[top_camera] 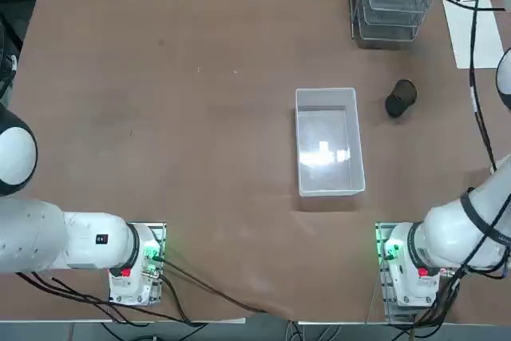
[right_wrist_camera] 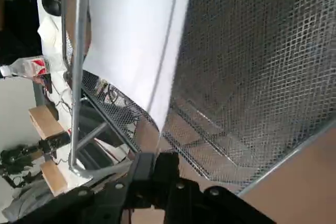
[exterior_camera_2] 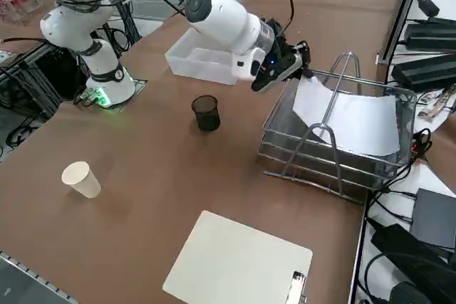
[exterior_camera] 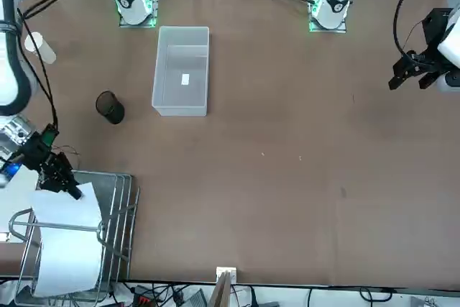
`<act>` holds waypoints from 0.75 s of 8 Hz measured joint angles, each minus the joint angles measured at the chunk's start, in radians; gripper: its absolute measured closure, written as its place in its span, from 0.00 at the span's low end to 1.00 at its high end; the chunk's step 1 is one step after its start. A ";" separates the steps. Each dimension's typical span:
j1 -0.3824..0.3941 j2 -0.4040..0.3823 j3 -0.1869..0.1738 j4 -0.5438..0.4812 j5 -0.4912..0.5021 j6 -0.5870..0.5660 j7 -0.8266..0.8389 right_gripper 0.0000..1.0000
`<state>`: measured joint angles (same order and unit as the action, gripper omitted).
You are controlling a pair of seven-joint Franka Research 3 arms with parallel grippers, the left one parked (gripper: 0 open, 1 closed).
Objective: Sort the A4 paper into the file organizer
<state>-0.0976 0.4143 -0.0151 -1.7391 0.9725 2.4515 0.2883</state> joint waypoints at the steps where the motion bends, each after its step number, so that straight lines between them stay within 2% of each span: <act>1: 0.013 0.013 0.000 -0.002 0.000 0.031 0.005 0.99; 4: 0.029 0.039 0.000 -0.001 0.000 0.081 0.011 0.99; 6: 0.030 0.050 0.000 -0.001 0.000 0.096 0.011 0.95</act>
<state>-0.0676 0.4639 -0.0150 -1.7404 0.9726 2.5470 0.2993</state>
